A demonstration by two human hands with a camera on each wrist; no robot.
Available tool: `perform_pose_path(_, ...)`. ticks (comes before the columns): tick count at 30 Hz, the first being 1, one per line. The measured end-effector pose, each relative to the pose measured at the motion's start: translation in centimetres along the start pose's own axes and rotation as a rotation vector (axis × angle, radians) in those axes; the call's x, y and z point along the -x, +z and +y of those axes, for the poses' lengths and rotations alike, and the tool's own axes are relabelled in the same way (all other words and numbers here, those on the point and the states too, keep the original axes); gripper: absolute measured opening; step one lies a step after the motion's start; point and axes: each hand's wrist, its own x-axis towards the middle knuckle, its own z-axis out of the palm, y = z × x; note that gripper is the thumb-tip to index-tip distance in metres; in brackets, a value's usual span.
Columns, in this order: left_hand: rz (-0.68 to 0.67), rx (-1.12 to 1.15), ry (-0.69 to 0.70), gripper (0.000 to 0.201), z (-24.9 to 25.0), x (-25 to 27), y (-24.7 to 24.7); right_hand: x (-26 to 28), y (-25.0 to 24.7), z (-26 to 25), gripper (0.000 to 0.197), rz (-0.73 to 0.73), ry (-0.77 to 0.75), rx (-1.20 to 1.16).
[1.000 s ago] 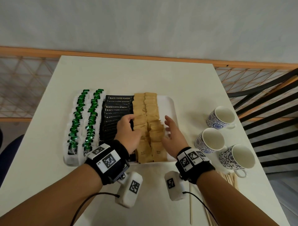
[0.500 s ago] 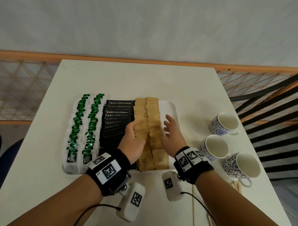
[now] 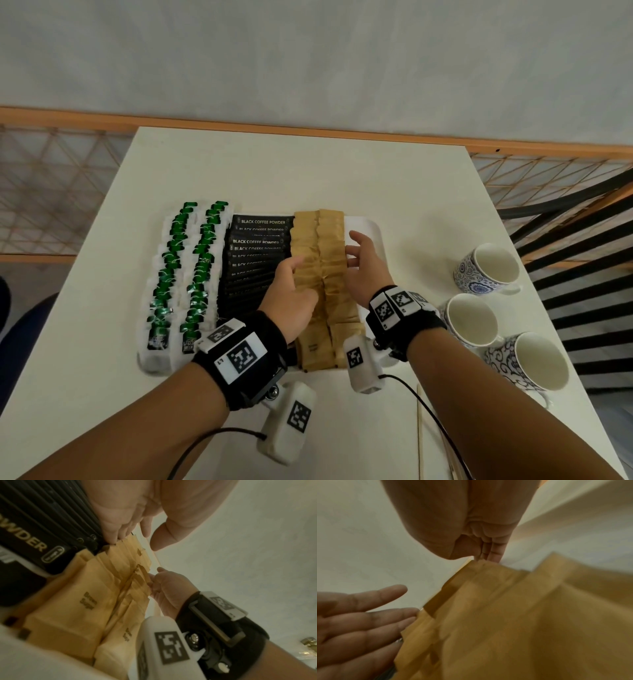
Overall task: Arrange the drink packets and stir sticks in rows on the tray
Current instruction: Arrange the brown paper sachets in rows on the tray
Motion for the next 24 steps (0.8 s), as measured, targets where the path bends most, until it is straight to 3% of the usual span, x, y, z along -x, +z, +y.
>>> perform_pose_path(6,0.008,-0.009,0.006,0.058,0.0,0.3,-0.1,1.4,-0.8,0.0,0.063,0.031,0.037,-0.024)
perform_pose_path(11,0.008,0.033,0.004,0.053,-1.4,2.4,-1.0,7.0,-1.6,2.4,0.060,0.036,0.105,0.025)
perform_pose_path(17,-0.027,0.073,-0.023,0.052,-4.5,7.1,-0.3,11.3,-0.1,4.3,0.058,0.046,0.087,0.024)
perform_pose_path(24,-0.039,0.120,-0.021,0.047,-5.6,7.5,0.7,12.5,1.5,4.4,0.054,0.086,0.050,-0.002)
